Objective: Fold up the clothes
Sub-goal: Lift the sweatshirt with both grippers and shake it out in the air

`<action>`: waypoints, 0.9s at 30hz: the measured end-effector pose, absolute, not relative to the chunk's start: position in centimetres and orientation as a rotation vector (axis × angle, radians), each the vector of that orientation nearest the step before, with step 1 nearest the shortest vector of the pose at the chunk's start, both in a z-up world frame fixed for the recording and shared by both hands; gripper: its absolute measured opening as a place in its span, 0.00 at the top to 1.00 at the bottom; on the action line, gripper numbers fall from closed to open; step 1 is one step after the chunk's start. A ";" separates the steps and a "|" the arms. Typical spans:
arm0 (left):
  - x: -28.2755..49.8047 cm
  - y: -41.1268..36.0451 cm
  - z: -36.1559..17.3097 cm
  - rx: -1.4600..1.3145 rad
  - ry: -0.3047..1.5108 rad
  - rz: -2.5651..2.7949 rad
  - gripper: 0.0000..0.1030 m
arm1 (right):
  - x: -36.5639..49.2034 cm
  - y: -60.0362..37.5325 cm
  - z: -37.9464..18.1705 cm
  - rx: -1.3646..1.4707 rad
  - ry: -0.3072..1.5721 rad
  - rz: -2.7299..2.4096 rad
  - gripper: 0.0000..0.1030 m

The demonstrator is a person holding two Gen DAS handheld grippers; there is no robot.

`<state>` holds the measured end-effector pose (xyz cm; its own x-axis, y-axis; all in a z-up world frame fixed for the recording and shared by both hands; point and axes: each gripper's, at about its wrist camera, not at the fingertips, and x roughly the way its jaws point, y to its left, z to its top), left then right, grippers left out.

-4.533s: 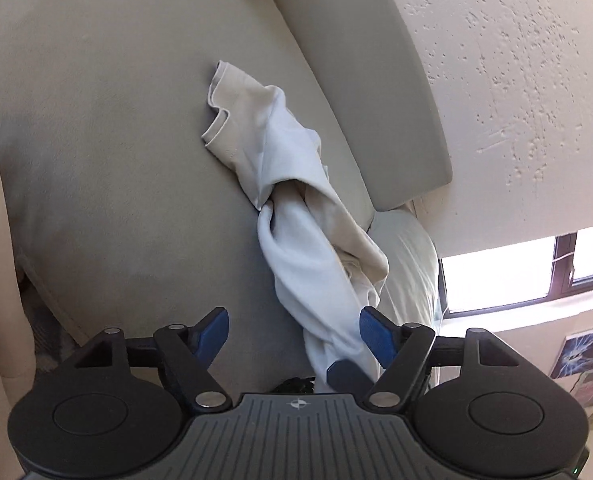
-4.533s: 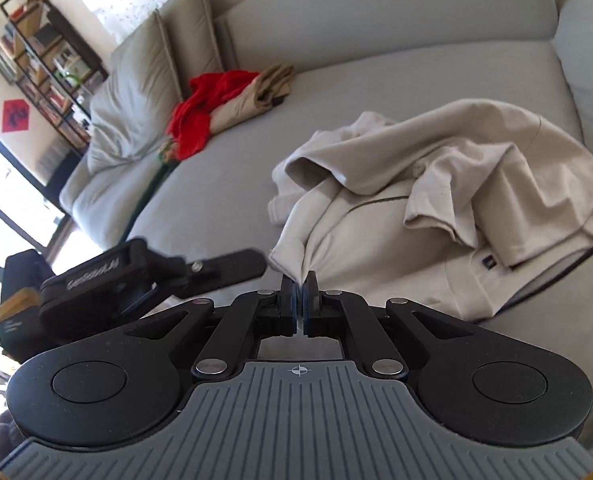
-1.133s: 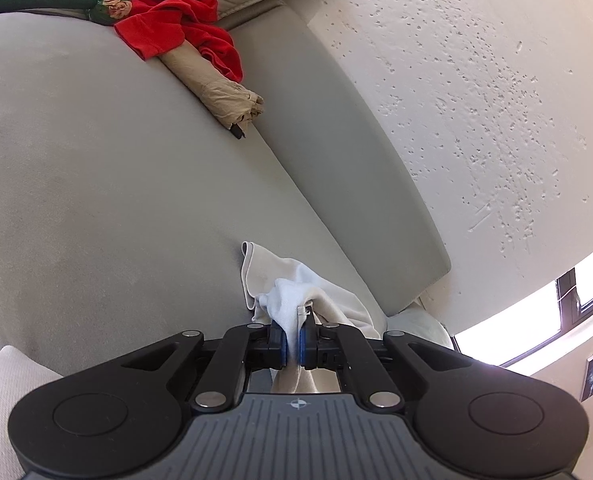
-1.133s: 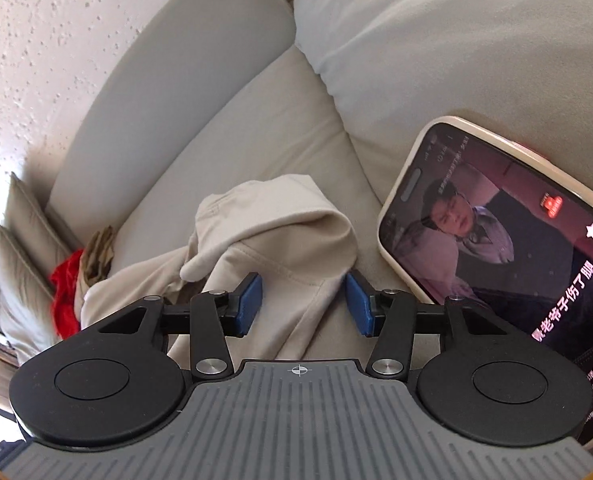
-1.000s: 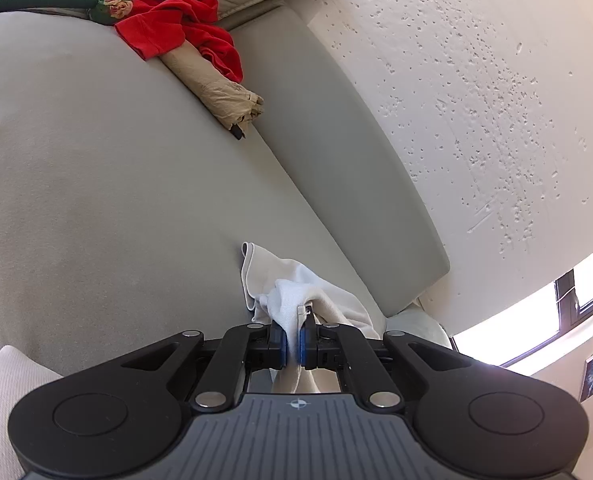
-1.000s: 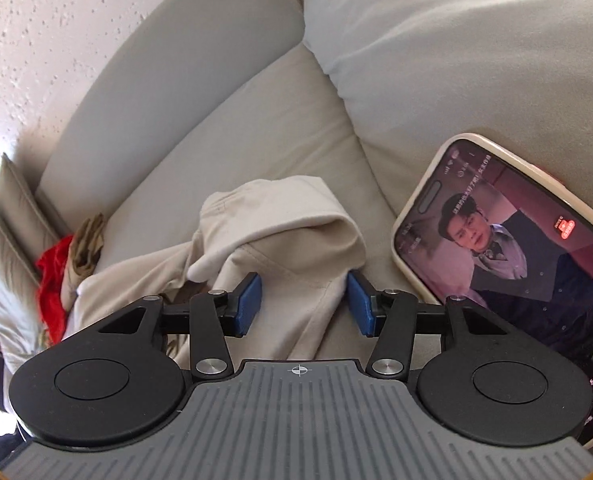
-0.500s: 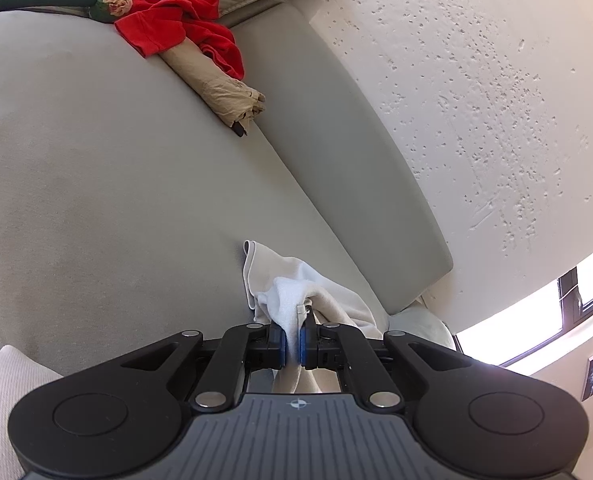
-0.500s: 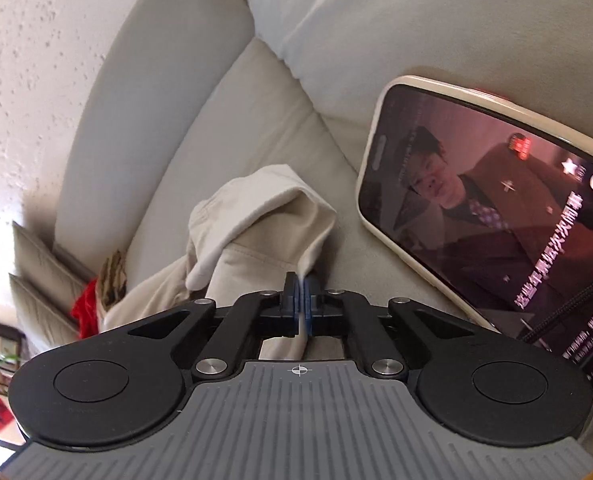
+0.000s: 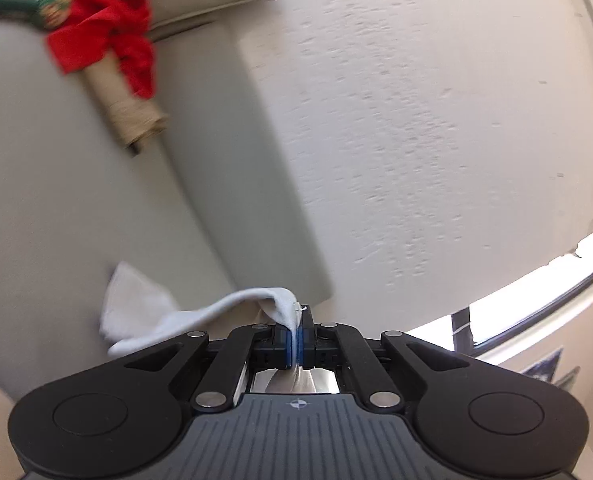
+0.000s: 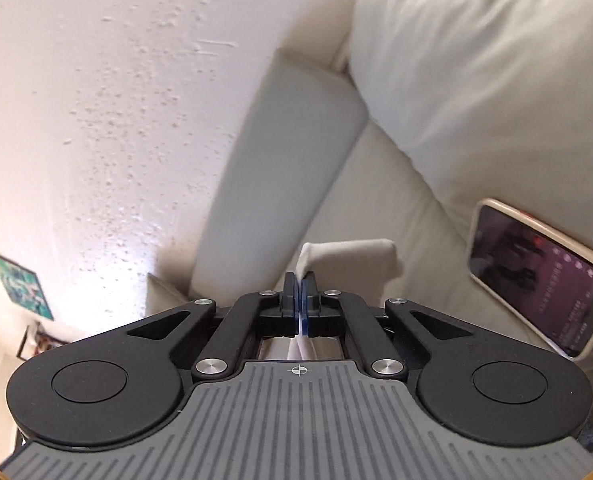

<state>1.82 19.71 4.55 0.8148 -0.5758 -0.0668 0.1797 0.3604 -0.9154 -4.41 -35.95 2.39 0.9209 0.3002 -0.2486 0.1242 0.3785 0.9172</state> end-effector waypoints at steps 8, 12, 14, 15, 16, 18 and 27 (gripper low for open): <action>-5.3 19.0 20.3 -0.833 -0.104 -0.479 0.99 | -12.3 -34.7 17.9 1.044 -0.210 0.288 0.99; -7.5 18.1 21.3 -0.822 -0.145 -0.534 1.00 | -13.2 -33.6 19.2 1.057 -0.128 0.312 0.99; -9.4 17.9 22.0 -0.769 -0.232 -0.522 1.00 | -14.5 -33.2 20.3 1.006 -0.167 0.318 0.99; -10.4 17.9 22.4 -0.742 -0.276 -0.516 1.00 | -15.2 -33.0 20.9 0.967 -0.209 0.311 0.99; -10.5 18.1 22.8 -0.723 -0.298 -0.499 1.00 | -16.0 -32.7 21.5 0.928 -0.251 0.304 0.99; -9.4 18.7 23.2 -0.732 -0.245 -0.470 1.00 | -16.5 -32.5 22.4 0.880 -0.288 0.292 0.99; 11.0 20.9 18.0 -0.909 0.480 -0.270 1.00 | -0.6 -31.4 20.7 0.840 0.146 0.135 0.99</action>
